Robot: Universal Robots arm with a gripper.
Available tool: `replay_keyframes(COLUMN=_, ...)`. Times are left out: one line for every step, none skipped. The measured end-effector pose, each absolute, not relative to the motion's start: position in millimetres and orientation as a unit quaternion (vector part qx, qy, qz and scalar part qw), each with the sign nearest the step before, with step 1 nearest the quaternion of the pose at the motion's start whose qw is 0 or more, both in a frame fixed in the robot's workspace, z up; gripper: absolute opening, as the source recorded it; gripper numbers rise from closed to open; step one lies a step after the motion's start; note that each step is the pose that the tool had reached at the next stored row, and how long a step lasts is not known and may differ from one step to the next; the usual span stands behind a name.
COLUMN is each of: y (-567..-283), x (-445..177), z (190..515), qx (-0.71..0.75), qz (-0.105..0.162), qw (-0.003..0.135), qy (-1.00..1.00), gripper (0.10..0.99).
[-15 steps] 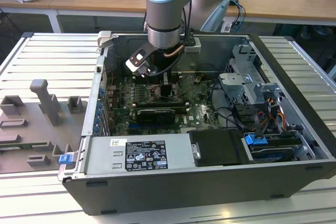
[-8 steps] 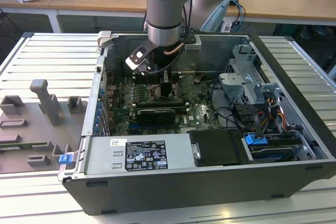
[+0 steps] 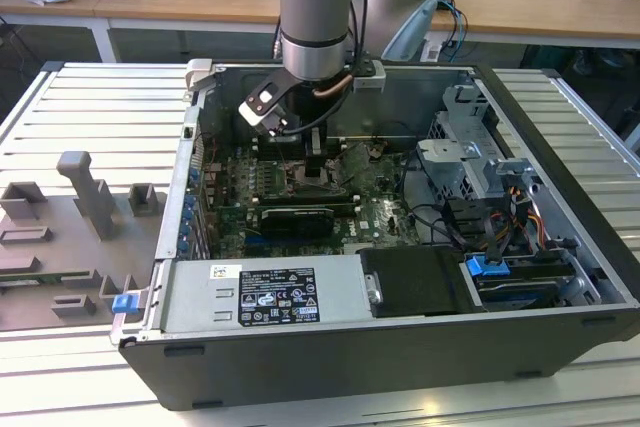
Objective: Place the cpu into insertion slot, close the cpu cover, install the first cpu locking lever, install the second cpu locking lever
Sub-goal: 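Place the cpu into insertion slot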
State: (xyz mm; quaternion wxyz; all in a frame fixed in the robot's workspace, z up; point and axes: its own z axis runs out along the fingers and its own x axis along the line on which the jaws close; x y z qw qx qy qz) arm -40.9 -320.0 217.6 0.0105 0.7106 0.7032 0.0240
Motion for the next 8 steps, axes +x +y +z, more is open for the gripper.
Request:
replay_keyframes(y=-320.0, x=-40.9, z=218.4, qx=0.711, qz=0.024, qw=0.010, qy=0.703, gripper=0.224)
replay_keyframes(y=-320.0, x=-40.9, z=218.9, qx=0.711, qz=0.024, qw=0.010, qy=0.703, gripper=0.224)
replay_keyframes(y=-320.0, x=-40.8, z=219.1, qx=0.711, qz=0.024, qw=0.010, qy=0.703, gripper=0.106)
replay_keyframes(y=-320.0, x=-40.9, z=219.4, qx=0.711, qz=0.024, qw=0.010, qy=0.703, gripper=0.106)
replay_keyframes(y=-320.0, x=-40.9, z=219.8, qx=0.711, qz=0.024, qw=0.010, qy=0.703, gripper=0.106)
replay_keyframes(y=-320.0, x=-40.9, z=220.2, qx=0.711, qz=0.024, qw=0.010, qy=0.703, gripper=0.106)
replay_keyframes(y=-320.0, x=-40.9, z=220.6, qx=0.711, qz=0.024, qw=0.010, qy=0.703, gripper=0.106)
replay_keyframes(y=-320.0, x=-40.9, z=221.2, qx=0.711, qz=0.024, qw=0.010, qy=0.703, gripper=0.106)
